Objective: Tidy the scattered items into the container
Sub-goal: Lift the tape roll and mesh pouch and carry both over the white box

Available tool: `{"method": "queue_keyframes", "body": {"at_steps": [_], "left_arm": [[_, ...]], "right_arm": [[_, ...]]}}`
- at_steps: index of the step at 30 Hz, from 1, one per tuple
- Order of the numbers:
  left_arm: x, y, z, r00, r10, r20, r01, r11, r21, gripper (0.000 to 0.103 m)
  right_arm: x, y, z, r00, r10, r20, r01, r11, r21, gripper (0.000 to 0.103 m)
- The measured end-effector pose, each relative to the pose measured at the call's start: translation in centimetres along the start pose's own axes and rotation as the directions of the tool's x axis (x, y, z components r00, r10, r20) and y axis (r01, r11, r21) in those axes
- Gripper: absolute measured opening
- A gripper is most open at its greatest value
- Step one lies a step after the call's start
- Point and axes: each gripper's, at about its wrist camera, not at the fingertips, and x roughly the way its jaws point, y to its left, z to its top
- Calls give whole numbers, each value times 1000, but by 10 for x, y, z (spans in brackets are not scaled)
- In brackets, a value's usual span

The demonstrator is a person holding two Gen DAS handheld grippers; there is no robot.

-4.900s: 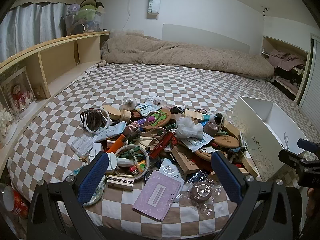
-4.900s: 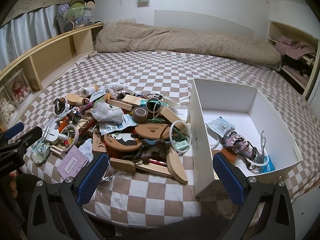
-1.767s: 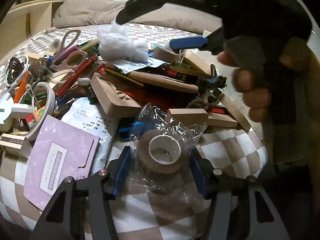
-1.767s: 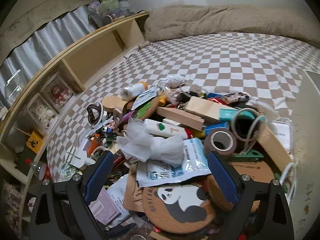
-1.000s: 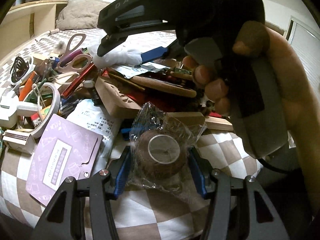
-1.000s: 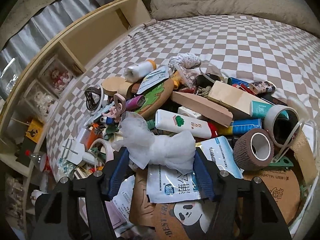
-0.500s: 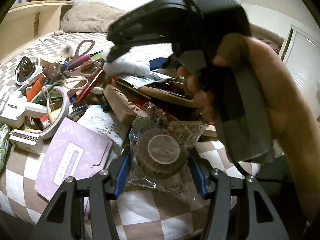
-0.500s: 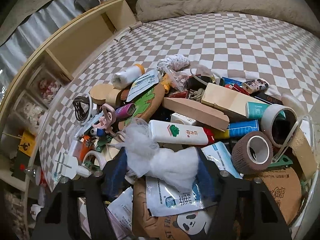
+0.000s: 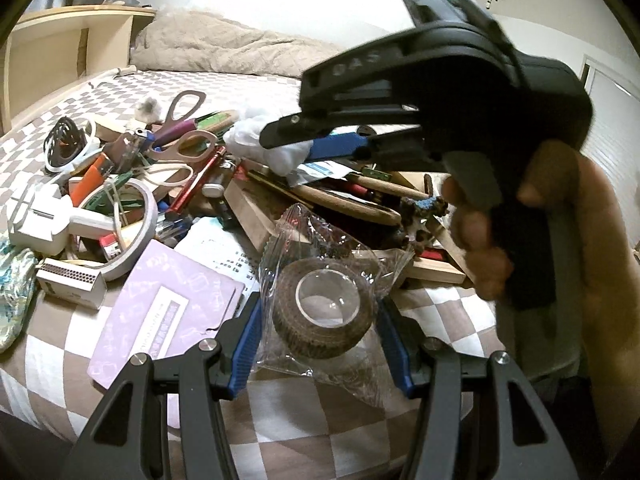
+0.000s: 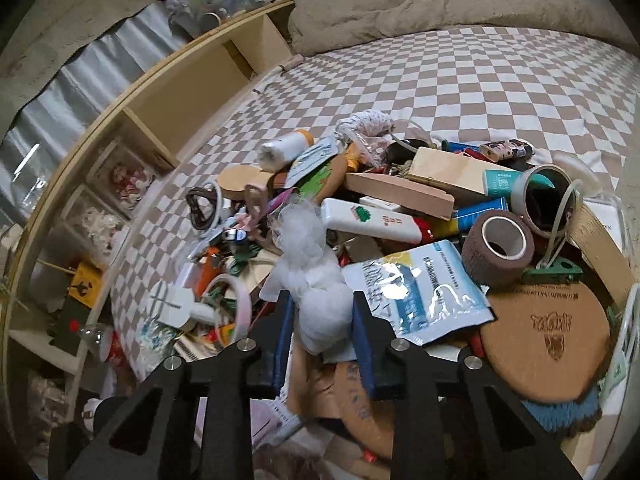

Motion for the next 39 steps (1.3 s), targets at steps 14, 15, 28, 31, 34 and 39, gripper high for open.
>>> {"method": "queue_keyframes", "body": {"at_steps": [14, 15, 28, 31, 34, 39], "left_arm": [[-10, 7, 11, 999, -14, 45, 16, 999, -29, 55], [-13, 7, 13, 999, -17, 51, 18, 999, -29, 55], [-41, -8, 56, 989, 9, 149, -12, 1000, 18, 55], [-46, -17, 70, 984, 1, 179, -7, 999, 34, 55], [-51, -29, 84, 979, -15, 203, 4, 998, 56, 55], [-55, -53, 103, 971, -52, 235, 28, 994, 104, 55]], "right_arm": [[-40, 6, -19, 993, 80, 86, -83, 996, 35, 27], [-45, 5, -18, 992, 82, 100, -86, 996, 39, 27], [-130, 0, -8, 964, 59, 260, -68, 997, 26, 27], [-155, -1, -3, 955, 33, 294, -36, 999, 4, 27], [-180, -4, 0, 945, -1, 327, 5, 1000, -13, 27], [-212, -18, 2, 935, -39, 353, 42, 999, -1, 27]]}}
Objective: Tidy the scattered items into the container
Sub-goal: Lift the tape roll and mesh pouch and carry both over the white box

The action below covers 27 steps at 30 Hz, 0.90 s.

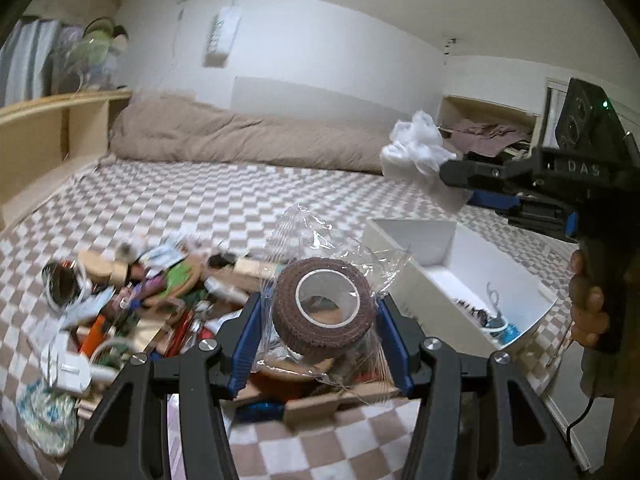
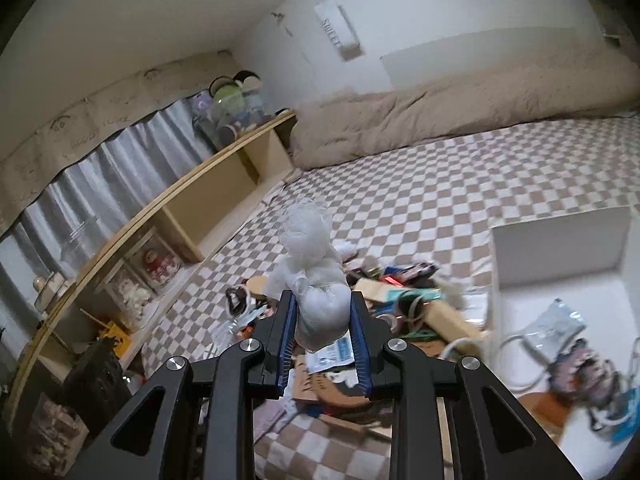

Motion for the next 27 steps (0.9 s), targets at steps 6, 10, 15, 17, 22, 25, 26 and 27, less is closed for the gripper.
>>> {"method": "queue_keyframes", "body": {"at_steps": [6, 10, 15, 17, 22, 25, 26, 27], "left_arm": [[12, -25, 19, 998, -57, 20, 57, 998, 26, 55], [22, -40, 30, 996, -90, 24, 88, 995, 43, 55], [40, -61, 44, 991, -134, 15, 133, 990, 56, 55], [45, -70, 49, 989, -148, 12, 147, 987, 63, 55], [64, -95, 62, 980, -197, -3, 196, 977, 86, 55], [77, -110, 70, 978, -207, -23, 208, 974, 93, 55], [82, -115, 73, 979, -203, -35, 206, 974, 95, 55], [88, -121, 76, 978, -204, -47, 207, 973, 97, 55]], "right_arm": [[-29, -23, 8, 995, -100, 22, 100, 995, -14, 27], [-42, -47, 10, 990, -142, 8, 142, 990, 2, 27], [-49, -79, 11, 970, -241, -17, 241, 970, -9, 27], [-49, -98, 12, 961, -274, -42, 274, 962, 9, 27], [-47, -145, 12, 935, -337, -113, 345, 937, 53, 27], [-42, -170, 9, 909, -386, -158, 399, 915, 60, 27], [-40, -177, 9, 898, -404, -172, 419, 906, 59, 27], [-37, -186, 9, 887, -422, -187, 438, 897, 58, 27]]}}
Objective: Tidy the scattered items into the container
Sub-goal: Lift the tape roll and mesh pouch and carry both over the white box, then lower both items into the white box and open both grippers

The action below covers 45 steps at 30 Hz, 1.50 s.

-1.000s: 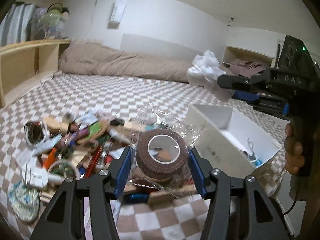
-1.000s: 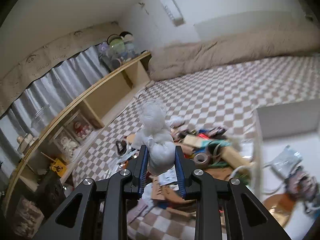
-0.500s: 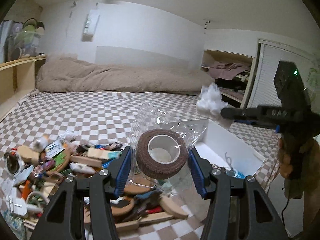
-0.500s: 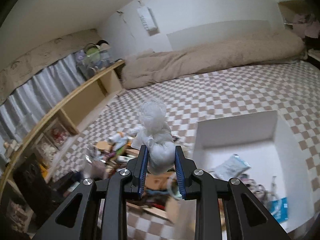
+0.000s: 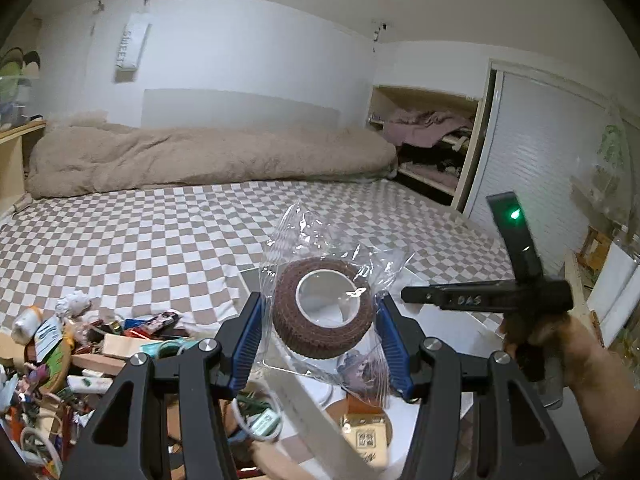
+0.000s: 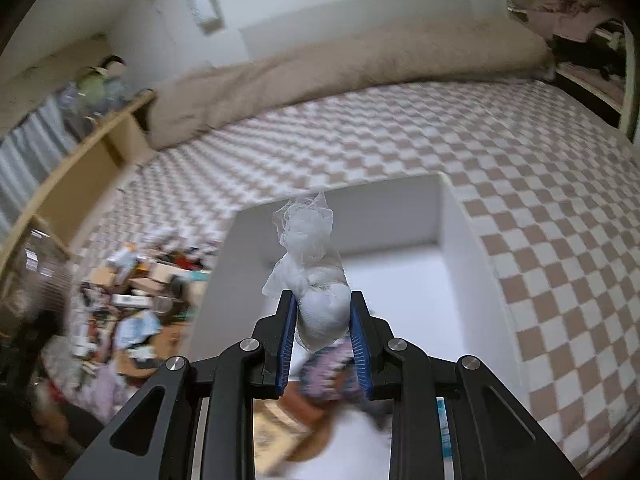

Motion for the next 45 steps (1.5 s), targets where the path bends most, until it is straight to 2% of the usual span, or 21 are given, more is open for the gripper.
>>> {"method": "queue_keyframes", "body": {"at_steps": [6, 11, 15, 19, 20, 22, 24, 27, 34, 41, 45], "left_arm": [[30, -18, 11, 999, -28, -41, 29, 1000, 12, 55], [58, -22, 20, 994, -56, -95, 55, 998, -13, 55], [77, -19, 25, 990, -53, -131, 49, 998, -28, 55], [100, -19, 28, 983, -45, -179, 39, 999, -32, 55], [107, -18, 27, 979, -50, -198, 44, 998, -33, 55], [117, -18, 27, 972, -59, -226, 51, 998, -38, 55], [126, -19, 27, 968, -53, -247, 46, 998, -34, 55], [141, -22, 25, 957, -53, -285, 46, 998, -31, 55], [177, -24, 21, 918, -58, -393, 35, 997, -64, 55], [214, -43, 9, 851, -92, -518, 65, 995, -70, 55], [230, -54, 0, 812, -131, -569, 94, 991, -95, 55]], "right_arm": [[30, -24, 6, 989, -114, -91, 111, 993, -31, 27], [49, -26, 7, 965, -226, -132, 213, 971, -108, 27], [59, -27, 4, 955, -247, -162, 226, 964, -137, 27], [61, -31, 3, 951, -231, -203, 211, 971, -115, 29], [60, -33, 3, 950, -231, -208, 212, 971, -111, 33], [56, -34, 1, 956, -207, -208, 190, 977, -101, 83], [53, -29, 6, 964, -178, -198, 158, 981, -109, 90], [46, -18, 2, 961, -220, -168, 191, 966, -171, 90], [39, -8, -9, 968, -162, -191, 120, 969, -217, 90], [27, -6, -6, 980, -93, -173, 60, 980, -188, 90], [22, -7, -9, 982, -81, -169, 48, 981, -190, 90]]}}
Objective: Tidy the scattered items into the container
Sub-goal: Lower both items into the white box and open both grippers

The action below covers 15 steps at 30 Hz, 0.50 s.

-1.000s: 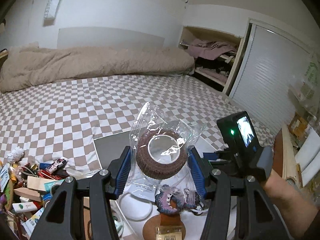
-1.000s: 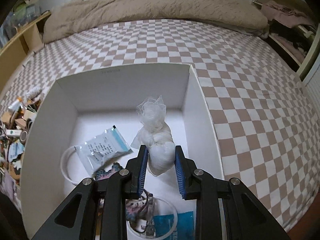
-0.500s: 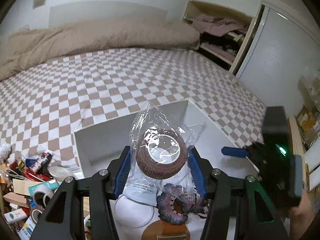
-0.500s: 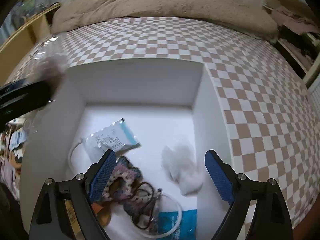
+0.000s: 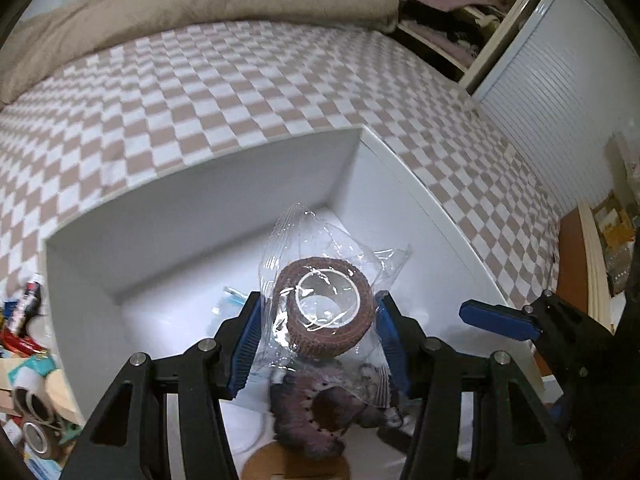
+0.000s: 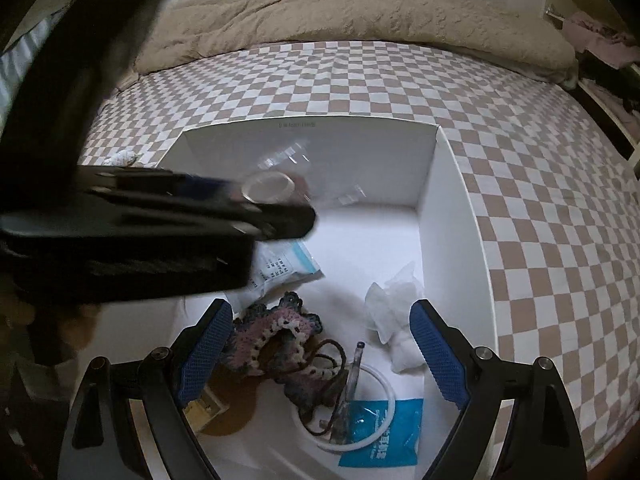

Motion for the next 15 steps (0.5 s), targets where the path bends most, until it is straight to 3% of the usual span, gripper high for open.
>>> {"method": "queue_keyframes", "body": {"at_steps": [4, 5, 7, 15], "left_arm": [[10, -5, 3, 999, -19, -37, 19, 1000, -5, 59], [11, -5, 4, 999, -13, -41, 13, 1000, -8, 76], [9, -1, 5, 1000, -10, -28, 9, 999, -36, 100], [-11, 12, 6, 999, -33, 17, 34, 995, -93, 100]], "right_arm": [[-5, -5, -3, 1000, 15, 3, -15, 1000, 8, 90], [-5, -6, -4, 1000, 19, 2, -19, 1000, 12, 90], [-6, -7, -5, 1000, 22, 2, -22, 1000, 17, 90], [-12, -5, -4, 1000, 30, 5, -30, 999, 29, 90]]}}
